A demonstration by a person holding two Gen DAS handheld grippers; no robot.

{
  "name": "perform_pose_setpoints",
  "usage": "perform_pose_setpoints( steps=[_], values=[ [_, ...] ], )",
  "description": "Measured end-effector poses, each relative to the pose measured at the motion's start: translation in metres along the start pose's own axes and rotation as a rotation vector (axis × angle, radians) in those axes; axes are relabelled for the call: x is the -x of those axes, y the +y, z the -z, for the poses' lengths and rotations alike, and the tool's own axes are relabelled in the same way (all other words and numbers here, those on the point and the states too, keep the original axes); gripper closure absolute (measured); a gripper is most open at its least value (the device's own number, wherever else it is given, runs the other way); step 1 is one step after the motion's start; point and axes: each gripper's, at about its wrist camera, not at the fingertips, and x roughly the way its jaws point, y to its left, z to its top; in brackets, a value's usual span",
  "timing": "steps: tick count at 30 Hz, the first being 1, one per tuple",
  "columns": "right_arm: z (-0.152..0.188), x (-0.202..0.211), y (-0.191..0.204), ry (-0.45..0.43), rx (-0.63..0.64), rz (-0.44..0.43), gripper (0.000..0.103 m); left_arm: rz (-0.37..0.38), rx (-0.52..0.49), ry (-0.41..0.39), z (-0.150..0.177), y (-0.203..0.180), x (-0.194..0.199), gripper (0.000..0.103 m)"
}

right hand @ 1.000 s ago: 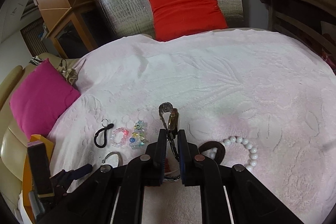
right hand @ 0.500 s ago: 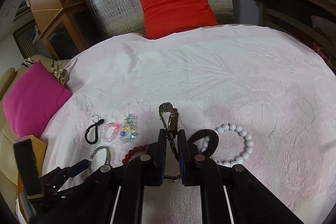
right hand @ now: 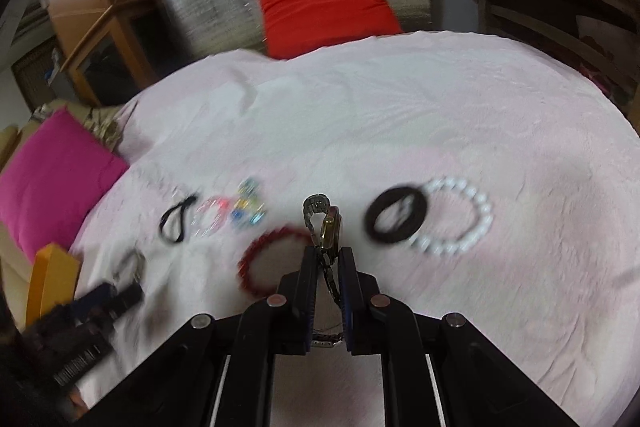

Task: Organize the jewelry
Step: 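Carry the bangle with the left tool into the orange box while the right tool drops the watch there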

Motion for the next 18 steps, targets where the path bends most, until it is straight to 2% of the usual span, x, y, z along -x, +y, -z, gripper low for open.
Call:
perform_pose_setpoints(
  steps=[7, 12, 15, 18],
  values=[
    [0.008, 0.023, 0.070, 0.015, 0.123, -0.092, 0.091, -0.024, 0.186, -0.110, 0.005, 0.060, 0.077, 0.043],
    [-0.002, 0.042, 0.154, 0.001, 0.233, -0.239, 0.091, -0.149, 0.244, -0.227, 0.014, 0.115, 0.150, 0.043],
    [-0.002, 0.053, 0.212, 0.007, 0.306, -0.352, 0.091, -0.216, 0.280, -0.264, 0.025, 0.149, 0.186, 0.043],
    [0.004, 0.063, 0.268, 0.028, 0.360, -0.471, 0.091, -0.295, 0.318, -0.268, 0.047, 0.188, 0.216, 0.043]
  ],
)
